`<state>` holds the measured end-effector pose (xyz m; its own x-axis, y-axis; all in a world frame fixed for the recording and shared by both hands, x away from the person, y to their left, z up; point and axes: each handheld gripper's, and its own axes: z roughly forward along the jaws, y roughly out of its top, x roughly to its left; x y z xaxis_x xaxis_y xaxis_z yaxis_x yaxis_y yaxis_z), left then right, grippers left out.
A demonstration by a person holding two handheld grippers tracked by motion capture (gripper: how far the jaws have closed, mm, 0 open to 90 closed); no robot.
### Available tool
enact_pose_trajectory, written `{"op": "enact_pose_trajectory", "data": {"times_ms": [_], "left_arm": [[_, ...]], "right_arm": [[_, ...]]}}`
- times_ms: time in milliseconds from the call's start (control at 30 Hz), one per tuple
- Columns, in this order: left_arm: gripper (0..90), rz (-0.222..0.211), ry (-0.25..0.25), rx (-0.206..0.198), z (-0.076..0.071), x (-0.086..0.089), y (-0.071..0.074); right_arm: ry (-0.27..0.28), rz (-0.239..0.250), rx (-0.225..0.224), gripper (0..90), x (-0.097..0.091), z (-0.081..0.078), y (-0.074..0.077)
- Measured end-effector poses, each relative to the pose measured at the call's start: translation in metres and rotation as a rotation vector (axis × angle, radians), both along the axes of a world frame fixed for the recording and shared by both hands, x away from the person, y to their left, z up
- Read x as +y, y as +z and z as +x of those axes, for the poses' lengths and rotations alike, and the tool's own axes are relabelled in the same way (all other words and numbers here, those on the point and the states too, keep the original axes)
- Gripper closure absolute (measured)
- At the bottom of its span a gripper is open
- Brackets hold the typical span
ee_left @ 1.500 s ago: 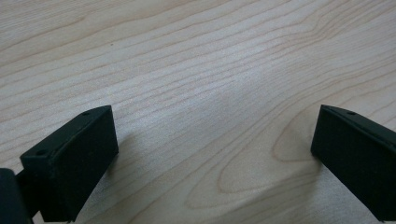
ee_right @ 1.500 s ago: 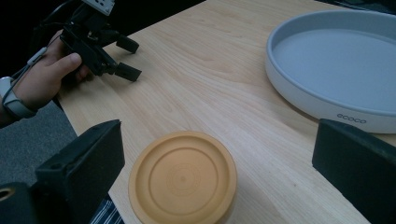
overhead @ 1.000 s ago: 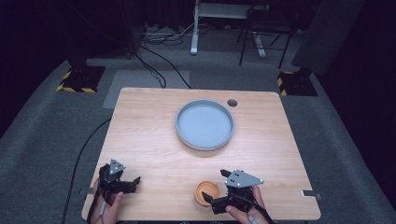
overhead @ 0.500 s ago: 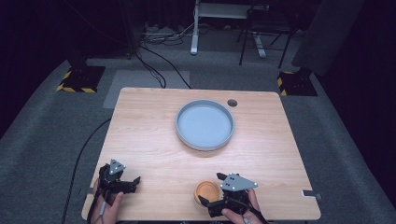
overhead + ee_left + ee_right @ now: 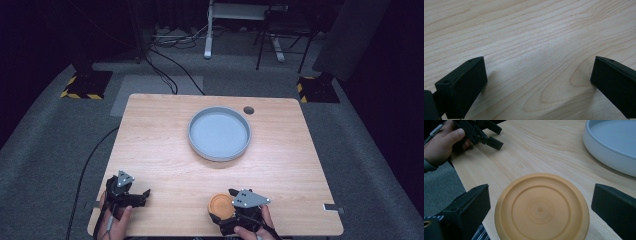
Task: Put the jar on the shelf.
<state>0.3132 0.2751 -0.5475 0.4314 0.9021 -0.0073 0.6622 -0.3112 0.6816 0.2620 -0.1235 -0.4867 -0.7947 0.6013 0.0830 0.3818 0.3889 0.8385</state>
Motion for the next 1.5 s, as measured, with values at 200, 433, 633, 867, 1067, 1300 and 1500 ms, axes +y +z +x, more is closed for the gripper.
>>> {"op": "enact_pose_trajectory", "data": {"times_ms": [200,433,633,867,1067,1300,1500], "left_arm": [[0.5,0.000,0.000,0.000,0.000,0.000,0.000],[0.4,0.000,0.000,0.000,0.000,0.000,0.000],[0.5,0.000,0.000,0.000,0.000,0.000,0.000],[0.5,0.000,0.000,0.000,0.000,0.000,0.000],[0.5,0.000,0.000,0.000,0.000,0.000,0.000],[0.5,0.000,0.000,0.000,0.000,0.000,0.000],[0.5,0.000,0.000,0.000,0.000,0.000,0.000]], "right_arm": [[0.004,-0.017,0.007,2.2,0.001,0.001,-0.009],[0.014,-0.034,0.020,2.3,0.003,0.001,-0.017],[0.022,-0.049,0.025,2.7,0.005,0.000,-0.024],[0.017,-0.070,0.034,3.8,0.005,0.002,-0.033],[0.016,-0.088,0.036,5.4,0.005,0.003,-0.038],[0.033,-0.113,0.031,8.5,0.006,0.003,-0.040],[0.046,-0.135,0.005,9.7,0.006,0.002,-0.038]]}}
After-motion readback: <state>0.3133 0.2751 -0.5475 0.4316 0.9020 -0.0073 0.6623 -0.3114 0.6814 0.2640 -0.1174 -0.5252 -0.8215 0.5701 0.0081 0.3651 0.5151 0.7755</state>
